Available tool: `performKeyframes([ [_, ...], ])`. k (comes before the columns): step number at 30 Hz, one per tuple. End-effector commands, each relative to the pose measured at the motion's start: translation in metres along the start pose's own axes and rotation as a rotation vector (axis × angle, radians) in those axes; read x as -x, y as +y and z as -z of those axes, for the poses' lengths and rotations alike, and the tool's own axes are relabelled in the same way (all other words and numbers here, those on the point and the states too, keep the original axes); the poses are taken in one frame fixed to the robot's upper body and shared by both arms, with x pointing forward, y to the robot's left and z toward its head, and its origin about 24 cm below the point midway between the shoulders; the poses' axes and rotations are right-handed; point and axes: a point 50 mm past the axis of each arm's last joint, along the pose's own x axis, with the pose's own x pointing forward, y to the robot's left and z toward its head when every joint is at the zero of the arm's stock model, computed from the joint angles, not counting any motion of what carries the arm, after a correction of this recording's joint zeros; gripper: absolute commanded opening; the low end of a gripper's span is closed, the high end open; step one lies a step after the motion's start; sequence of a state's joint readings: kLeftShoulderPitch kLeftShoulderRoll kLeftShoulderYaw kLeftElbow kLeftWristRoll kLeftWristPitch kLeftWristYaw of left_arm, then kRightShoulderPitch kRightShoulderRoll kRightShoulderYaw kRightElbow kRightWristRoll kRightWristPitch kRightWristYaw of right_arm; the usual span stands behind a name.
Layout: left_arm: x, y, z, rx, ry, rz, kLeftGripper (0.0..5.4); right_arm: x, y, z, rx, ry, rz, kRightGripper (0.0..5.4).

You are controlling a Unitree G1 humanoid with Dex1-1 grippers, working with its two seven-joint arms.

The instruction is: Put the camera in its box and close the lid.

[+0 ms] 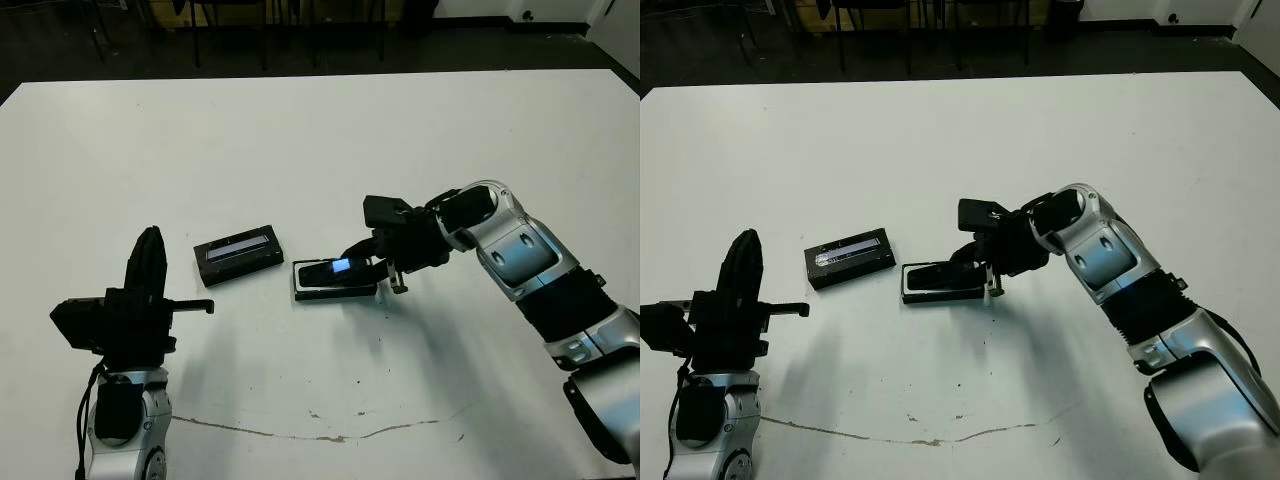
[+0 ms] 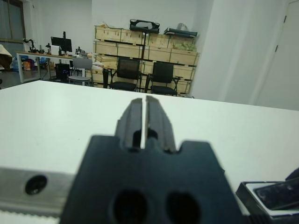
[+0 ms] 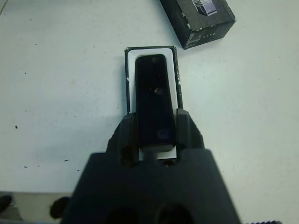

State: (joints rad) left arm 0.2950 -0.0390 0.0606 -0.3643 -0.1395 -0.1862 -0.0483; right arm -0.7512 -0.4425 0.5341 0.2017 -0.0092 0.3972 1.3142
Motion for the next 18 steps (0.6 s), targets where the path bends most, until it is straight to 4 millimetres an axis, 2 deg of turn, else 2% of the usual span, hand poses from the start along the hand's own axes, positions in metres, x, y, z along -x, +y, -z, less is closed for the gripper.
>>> performKeyframes([
  [1, 0.005, 0.002, 0.006, 0.001, 0.046, -0.015, 0.00, -0.004, 0.004, -0.004, 0.040, 0.008, -0.044, 0.81],
  [4, 0.005, 0.003, 0.006, -0.009, 0.043, -0.011, 0.00, 0.003, 0.000, -0.005, 0.140, 0.001, -0.041, 1.33],
  [10, 0.005, 0.001, 0.006, -0.018, 0.043, -0.013, 0.00, 0.022, -0.007, -0.004, 0.192, -0.018, 0.052, 2.38],
  [18, 0.006, 0.001, 0.007, -0.013, 0.049, 0.003, 0.00, 0.038, 0.001, -0.002, 0.218, 0.023, 0.214, 3.78],
])
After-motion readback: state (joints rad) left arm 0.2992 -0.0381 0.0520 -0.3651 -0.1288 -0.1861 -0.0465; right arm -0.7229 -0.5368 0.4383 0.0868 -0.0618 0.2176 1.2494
